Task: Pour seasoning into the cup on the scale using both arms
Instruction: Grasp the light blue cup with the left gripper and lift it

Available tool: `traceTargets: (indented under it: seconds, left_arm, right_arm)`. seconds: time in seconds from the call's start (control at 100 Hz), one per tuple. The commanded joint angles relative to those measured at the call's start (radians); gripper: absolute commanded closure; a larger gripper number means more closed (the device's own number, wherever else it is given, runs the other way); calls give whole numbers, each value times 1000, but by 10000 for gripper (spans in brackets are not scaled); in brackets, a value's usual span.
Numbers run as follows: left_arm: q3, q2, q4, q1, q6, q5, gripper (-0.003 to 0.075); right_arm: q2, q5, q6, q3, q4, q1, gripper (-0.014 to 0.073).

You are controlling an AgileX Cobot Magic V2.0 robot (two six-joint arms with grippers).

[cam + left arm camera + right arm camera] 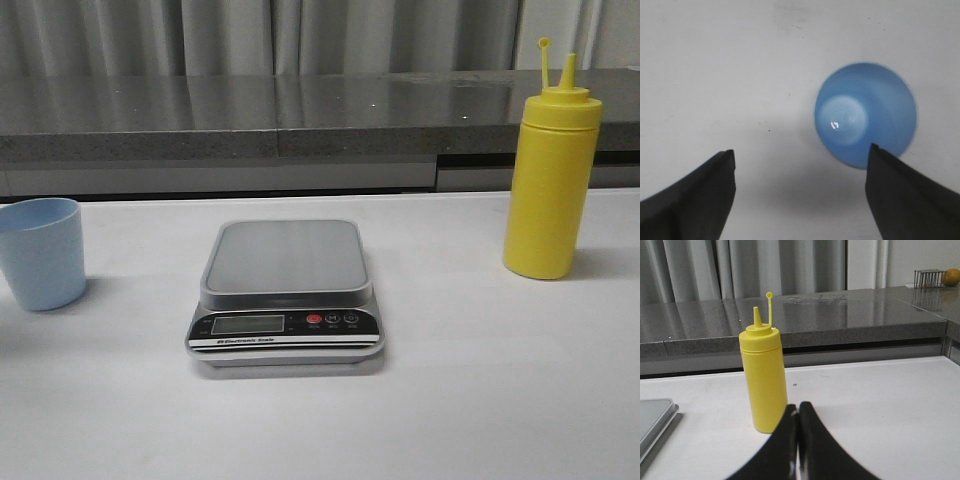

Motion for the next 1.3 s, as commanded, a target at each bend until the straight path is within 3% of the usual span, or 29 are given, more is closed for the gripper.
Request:
traceTargets:
  seconds: [0.0,0.34,0.7,0.84,1.17,1.29]
  left_arm:
    - [-76,13,-13,3,-7,-18,195]
    - [-212,195,-13,3,-7,57,198]
    - [-241,281,-13,3,-7,62,304]
    - [-241,299,-28,3,-7,64,390]
    - [-241,301,-75,3,-7,68,743]
    - [-241,301,-75,3,-7,71,741]
  right_arm:
    - [-22,-78,1,-18,-6,-3,662]
    - [-22,-78,1,-18,-6,-3,662]
    - [-22,-78,1,-18,-6,-3,662]
    - [-22,-78,1,-18,-6,-3,662]
    - [-22,-78,1,-18,-6,-3,662]
    - [-22,-78,1,-18,-6,-3,662]
